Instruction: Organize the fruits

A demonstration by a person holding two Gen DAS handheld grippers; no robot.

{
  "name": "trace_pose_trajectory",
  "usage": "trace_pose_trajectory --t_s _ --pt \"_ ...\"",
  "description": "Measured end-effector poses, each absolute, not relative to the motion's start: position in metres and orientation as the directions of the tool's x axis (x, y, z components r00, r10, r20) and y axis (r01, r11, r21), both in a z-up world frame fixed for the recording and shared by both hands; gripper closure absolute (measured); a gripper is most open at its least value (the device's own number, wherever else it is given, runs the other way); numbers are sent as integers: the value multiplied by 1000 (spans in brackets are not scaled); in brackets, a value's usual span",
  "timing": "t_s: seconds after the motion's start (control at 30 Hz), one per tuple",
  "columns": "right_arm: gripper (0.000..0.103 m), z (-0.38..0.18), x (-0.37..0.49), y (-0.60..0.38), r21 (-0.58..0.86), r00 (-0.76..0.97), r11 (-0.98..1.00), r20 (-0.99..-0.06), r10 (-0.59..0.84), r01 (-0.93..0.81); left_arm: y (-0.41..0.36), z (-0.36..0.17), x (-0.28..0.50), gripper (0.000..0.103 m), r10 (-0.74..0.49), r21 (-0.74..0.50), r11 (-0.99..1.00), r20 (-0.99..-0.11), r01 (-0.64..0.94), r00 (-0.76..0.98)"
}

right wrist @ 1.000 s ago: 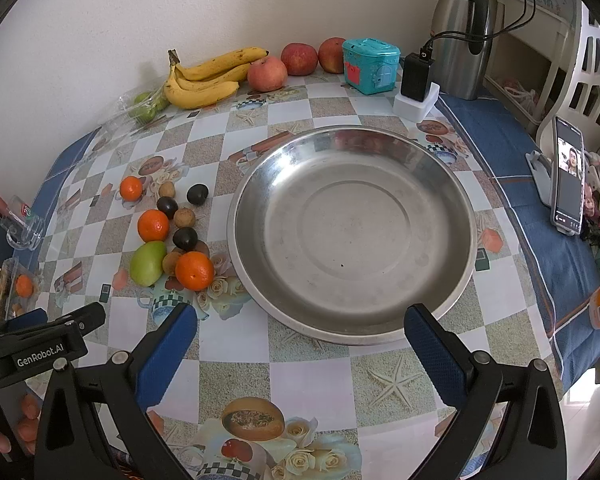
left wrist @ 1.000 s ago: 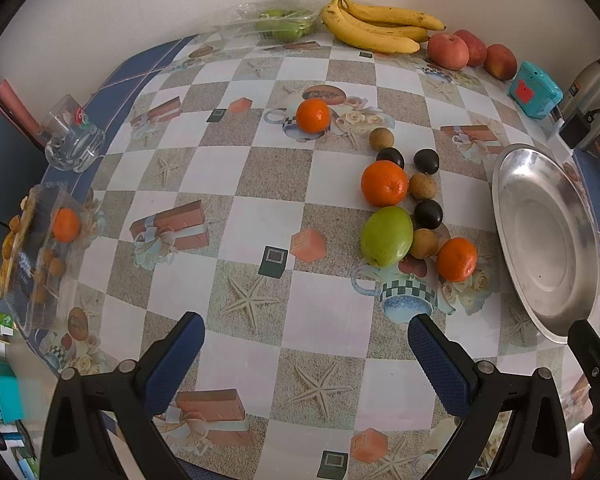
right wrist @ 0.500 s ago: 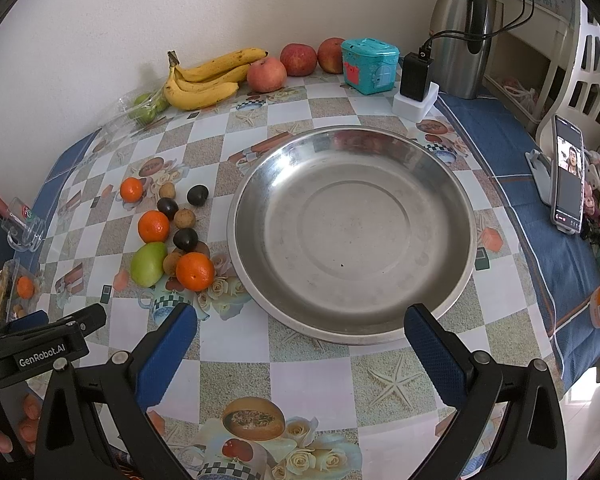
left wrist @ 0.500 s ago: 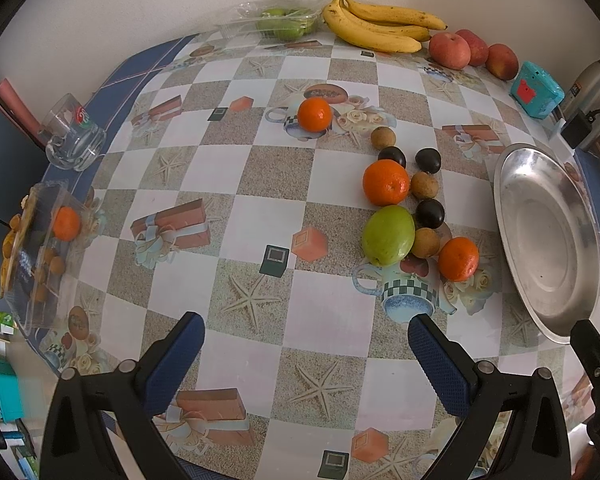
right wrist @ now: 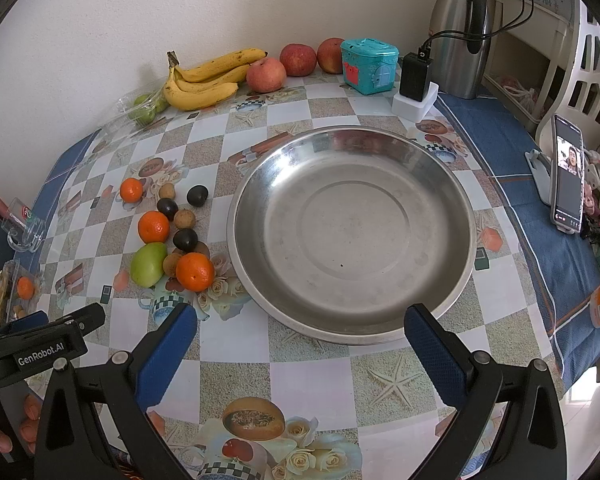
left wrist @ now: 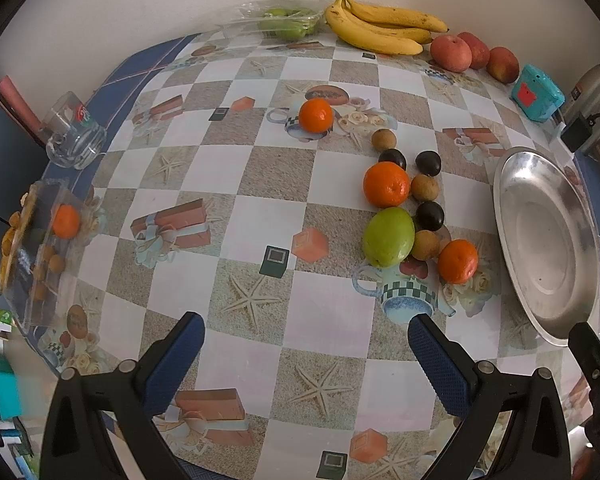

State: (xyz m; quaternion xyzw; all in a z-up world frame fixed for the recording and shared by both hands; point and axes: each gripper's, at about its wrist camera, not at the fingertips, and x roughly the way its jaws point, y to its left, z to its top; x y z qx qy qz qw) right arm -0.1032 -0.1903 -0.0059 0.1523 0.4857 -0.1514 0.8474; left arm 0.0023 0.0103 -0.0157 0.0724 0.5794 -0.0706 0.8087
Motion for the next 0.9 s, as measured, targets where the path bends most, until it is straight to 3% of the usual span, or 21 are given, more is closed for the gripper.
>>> trace_pose_trajectory --t_s 0.6,0.9 --pt "0 5 -78 -189 188 528 903 -848 -50 387 6 -4 40 0 -120 -93 990 -951 109 284" --pt "0 1 -41 -194 243 527 882 -850 -8 405 -1 5 76 0 -245 -222 969 -903 105 352"
